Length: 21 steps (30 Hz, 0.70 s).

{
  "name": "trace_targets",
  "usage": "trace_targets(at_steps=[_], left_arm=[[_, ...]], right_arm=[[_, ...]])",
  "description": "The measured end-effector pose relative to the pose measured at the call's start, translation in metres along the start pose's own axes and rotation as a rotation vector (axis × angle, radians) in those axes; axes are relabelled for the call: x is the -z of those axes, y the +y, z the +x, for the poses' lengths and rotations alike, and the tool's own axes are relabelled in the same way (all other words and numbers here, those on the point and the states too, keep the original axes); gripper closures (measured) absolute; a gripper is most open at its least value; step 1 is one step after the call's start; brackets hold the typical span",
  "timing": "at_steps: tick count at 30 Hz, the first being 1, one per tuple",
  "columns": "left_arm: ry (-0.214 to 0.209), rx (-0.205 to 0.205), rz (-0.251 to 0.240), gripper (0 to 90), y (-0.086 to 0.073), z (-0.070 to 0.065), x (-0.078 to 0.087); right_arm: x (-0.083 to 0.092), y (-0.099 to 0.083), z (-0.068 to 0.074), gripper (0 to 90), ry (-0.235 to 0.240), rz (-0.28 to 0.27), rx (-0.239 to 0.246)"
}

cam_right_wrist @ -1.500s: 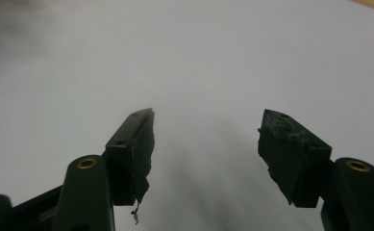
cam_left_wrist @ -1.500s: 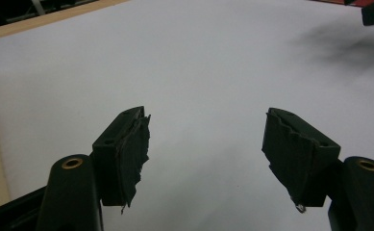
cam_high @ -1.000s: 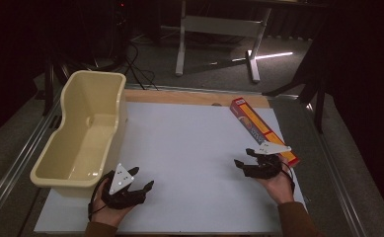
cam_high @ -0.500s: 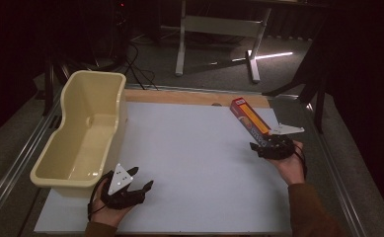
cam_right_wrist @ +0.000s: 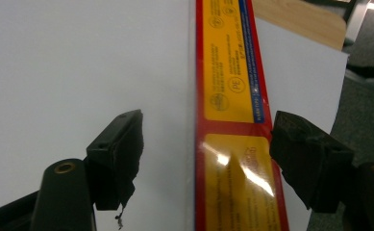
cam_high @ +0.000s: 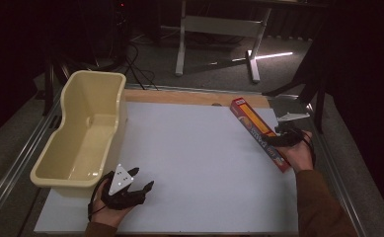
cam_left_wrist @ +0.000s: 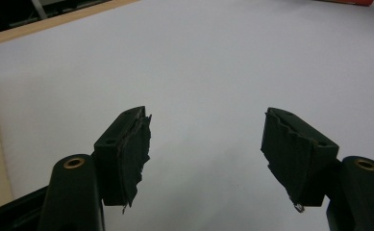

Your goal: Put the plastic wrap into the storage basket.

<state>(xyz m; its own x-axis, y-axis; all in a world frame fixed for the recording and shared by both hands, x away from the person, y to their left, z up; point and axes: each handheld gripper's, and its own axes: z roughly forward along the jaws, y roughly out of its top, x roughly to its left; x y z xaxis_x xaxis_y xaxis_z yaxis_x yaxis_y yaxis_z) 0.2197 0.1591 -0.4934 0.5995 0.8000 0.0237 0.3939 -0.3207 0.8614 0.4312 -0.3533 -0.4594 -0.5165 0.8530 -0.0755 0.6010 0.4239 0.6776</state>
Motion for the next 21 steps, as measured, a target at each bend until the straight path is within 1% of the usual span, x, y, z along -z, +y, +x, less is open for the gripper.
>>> trace_targets(at_steps=[7, 8, 9, 10, 14, 15, 16, 21], left_arm=[[0.002, 0.002, 0.001, 33.3, -0.001, 0.0, 0.001], [0.002, 0.001, 0.002, 33.3, -0.001, 0.001, 0.001], [0.003, 0.004, 0.001, 33.3, -0.001, 0.001, 0.001], [0.003, 0.005, 0.001, 33.3, -0.001, 0.001, 0.002], [0.004, 0.004, 0.003, 33.3, -0.002, 0.0, 0.002], [0.004, 0.004, 0.003, 33.3, -0.002, 0.0, 0.002], [0.004, 0.005, 0.002, 33.3, -0.002, 0.0, 0.002], [0.004, 0.004, 0.005, 33.3, -0.002, 0.0, 0.002]], right_arm=[[-0.018, 0.0, -0.011, 22.6, -0.014, 0.101, -0.008], [-0.021, 0.0, -0.013, 22.8, -0.003, 0.116, -0.028], [-0.022, -0.001, -0.015, 23.2, 0.002, 0.119, -0.031], [-0.025, -0.001, -0.015, 23.3, -0.007, 0.134, -0.027], [-0.033, -0.001, -0.017, 29.1, 0.024, 0.191, -0.036], [-0.033, 0.0, -0.017, 31.8, 0.019, 0.196, -0.035], [-0.033, 0.0, -0.018, 37.5, 0.012, 0.201, -0.031], [-0.032, 0.003, -0.018, 38.4, 0.013, 0.237, -0.029]])
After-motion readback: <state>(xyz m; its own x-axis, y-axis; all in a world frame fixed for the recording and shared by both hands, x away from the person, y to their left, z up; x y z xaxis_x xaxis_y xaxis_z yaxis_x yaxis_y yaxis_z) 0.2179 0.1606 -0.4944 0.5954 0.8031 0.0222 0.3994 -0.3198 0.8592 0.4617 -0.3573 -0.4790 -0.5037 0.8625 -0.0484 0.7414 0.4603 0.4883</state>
